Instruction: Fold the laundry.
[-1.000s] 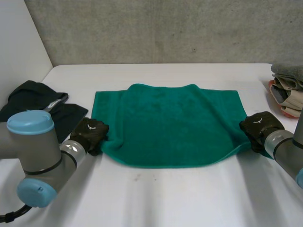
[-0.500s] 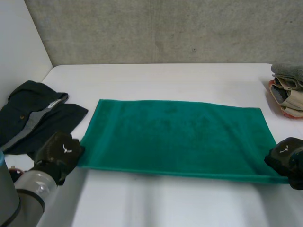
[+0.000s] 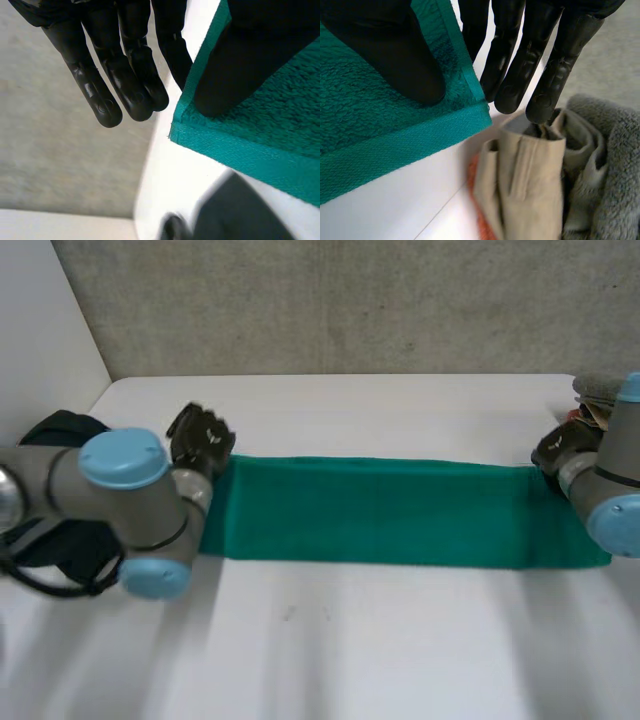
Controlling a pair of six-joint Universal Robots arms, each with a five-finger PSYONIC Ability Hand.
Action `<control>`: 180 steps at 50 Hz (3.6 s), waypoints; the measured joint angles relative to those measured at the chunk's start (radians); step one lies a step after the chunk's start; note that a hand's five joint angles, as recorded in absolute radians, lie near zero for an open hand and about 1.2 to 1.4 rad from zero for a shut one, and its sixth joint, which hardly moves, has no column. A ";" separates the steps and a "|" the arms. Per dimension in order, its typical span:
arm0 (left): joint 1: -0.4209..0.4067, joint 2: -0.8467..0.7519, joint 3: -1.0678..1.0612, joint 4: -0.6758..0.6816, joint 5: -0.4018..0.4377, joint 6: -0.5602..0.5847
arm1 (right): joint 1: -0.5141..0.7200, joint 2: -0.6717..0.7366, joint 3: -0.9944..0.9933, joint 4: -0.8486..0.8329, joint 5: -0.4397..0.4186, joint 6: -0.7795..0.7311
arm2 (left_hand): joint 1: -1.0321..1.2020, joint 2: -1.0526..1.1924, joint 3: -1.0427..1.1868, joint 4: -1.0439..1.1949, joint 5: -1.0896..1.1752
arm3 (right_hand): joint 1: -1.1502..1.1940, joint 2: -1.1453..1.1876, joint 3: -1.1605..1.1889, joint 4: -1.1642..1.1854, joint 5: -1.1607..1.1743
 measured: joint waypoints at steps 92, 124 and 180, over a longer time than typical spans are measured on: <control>-0.058 0.361 -0.453 0.214 0.025 -0.311 | -0.422 -0.198 0.339 -0.083 -0.101 0.110 | -0.976 -0.992 -0.980 -0.995 -0.924 | -0.014 -0.002 -0.001 0.000 -0.007; -0.018 0.445 -0.479 0.158 0.028 -0.423 | 0.553 0.071 0.107 -0.371 -0.426 0.147 | -0.976 -0.992 -0.980 -0.995 -0.924 | -0.275 -0.353 -0.347 -0.347 -0.313; -0.217 0.367 -0.375 0.156 0.019 -0.423 | -0.030 -0.310 0.530 -0.146 -0.181 0.562 | -0.976 -0.992 -0.980 -0.995 -0.924 | -0.067 -0.003 0.000 0.000 -0.031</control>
